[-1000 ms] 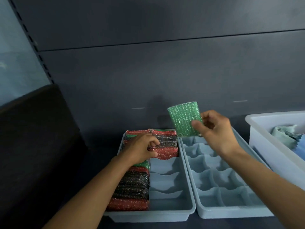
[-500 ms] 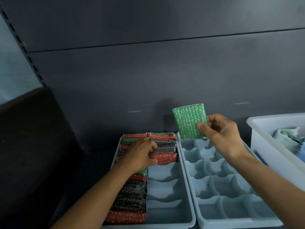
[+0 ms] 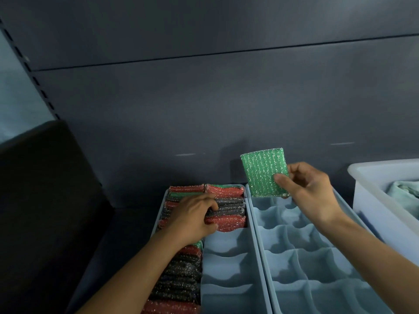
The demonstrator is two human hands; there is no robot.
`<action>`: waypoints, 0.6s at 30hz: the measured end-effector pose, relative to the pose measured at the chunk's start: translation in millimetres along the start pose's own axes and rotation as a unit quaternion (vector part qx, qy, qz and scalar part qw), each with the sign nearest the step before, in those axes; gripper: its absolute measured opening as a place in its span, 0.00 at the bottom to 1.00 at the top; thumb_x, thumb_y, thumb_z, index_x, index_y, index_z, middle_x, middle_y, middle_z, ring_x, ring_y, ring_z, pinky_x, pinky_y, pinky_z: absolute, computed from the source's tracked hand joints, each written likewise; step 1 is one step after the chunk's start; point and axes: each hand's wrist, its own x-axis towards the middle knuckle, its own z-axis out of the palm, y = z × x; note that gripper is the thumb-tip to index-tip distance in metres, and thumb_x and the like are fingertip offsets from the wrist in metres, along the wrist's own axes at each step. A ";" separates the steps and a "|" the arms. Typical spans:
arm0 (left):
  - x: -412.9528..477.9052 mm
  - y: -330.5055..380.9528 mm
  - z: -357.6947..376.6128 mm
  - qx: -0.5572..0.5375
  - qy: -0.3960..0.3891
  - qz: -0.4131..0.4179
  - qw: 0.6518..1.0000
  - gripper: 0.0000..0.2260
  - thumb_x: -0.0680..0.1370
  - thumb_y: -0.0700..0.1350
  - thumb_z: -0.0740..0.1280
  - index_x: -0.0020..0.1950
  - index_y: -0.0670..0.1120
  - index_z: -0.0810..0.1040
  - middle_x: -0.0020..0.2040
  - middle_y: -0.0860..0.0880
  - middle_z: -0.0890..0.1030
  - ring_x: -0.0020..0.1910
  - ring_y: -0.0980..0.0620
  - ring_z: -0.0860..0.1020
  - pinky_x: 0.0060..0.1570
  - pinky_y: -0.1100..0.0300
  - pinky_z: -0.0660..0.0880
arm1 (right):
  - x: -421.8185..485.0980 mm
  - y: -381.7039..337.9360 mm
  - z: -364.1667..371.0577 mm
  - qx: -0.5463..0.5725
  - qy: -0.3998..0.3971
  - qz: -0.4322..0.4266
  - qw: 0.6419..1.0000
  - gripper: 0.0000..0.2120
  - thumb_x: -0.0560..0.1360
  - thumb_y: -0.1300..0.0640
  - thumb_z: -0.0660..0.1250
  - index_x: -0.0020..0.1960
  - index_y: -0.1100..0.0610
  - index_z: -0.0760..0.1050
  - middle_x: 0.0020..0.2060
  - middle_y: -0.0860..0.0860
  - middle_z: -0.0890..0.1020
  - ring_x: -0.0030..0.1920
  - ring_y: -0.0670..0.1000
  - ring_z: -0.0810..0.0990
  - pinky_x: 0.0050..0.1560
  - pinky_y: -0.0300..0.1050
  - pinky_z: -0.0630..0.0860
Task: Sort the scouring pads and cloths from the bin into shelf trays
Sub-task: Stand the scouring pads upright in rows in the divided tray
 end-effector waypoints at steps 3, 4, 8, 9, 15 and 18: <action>-0.1 -1.8 1.3 -0.002 -0.002 0.002 1.000 0.20 0.76 0.54 0.69 0.67 0.53 0.73 0.77 0.56 0.63 0.75 0.54 0.61 0.75 0.56 0.54 | -0.2 0.7 3.2 0.006 -0.006 0.002 1.000 0.12 0.74 0.59 0.72 0.45 0.67 0.73 0.30 0.53 0.73 0.30 0.45 0.70 0.28 0.35 0.71; 0.2 -3.6 1.5 -0.011 -0.002 0.001 1.000 0.20 0.76 0.54 0.70 0.66 0.53 0.73 0.76 0.56 0.64 0.75 0.54 0.62 0.75 0.55 0.55 | -1.7 -1.4 4.3 0.014 -0.012 0.000 1.000 0.10 0.74 0.60 0.71 0.44 0.66 0.74 0.30 0.51 0.74 0.29 0.44 0.70 0.28 0.34 0.70; 4.3 -11.4 -5.1 -0.110 -0.020 -0.012 0.994 0.22 0.74 0.50 0.74 0.67 0.51 0.75 0.69 0.58 0.70 0.68 0.57 0.68 0.71 0.57 0.62 | -15.5 -10.8 11.5 0.063 -0.155 -0.025 0.986 0.06 0.70 0.64 0.74 0.46 0.60 0.79 0.34 0.52 0.79 0.31 0.43 0.73 0.32 0.34 0.71; 6.3 -14.0 -7.1 -0.142 -0.031 -0.007 0.989 0.23 0.73 0.48 0.75 0.67 0.51 0.76 0.67 0.58 0.71 0.66 0.57 0.70 0.70 0.57 0.64 | -20.7 -11.3 15.9 0.042 -0.209 -0.038 0.976 0.07 0.69 0.64 0.75 0.46 0.58 0.81 0.35 0.50 0.80 0.33 0.44 0.74 0.35 0.35 0.72; 12.9 -26.4 -18.8 -0.141 -0.079 -0.008 0.987 0.17 0.75 0.47 0.72 0.64 0.55 0.78 0.73 0.58 0.69 0.73 0.57 0.64 0.76 0.48 0.57 | -43.9 -4.0 55.1 -0.393 -0.252 -0.177 0.867 0.11 0.73 0.49 0.69 0.55 0.46 0.77 0.52 0.44 0.81 0.52 0.48 0.79 0.52 0.44 0.74; 11.5 -24.8 -21.1 -0.155 -0.090 -0.012 0.984 0.19 0.75 0.48 0.72 0.66 0.55 0.77 0.74 0.58 0.68 0.74 0.56 0.63 0.75 0.45 0.57 | -52.2 -3.0 73.8 -0.477 -0.244 -0.216 0.816 0.11 0.75 0.51 0.64 0.57 0.49 0.75 0.56 0.49 0.79 0.56 0.52 0.77 0.53 0.45 0.73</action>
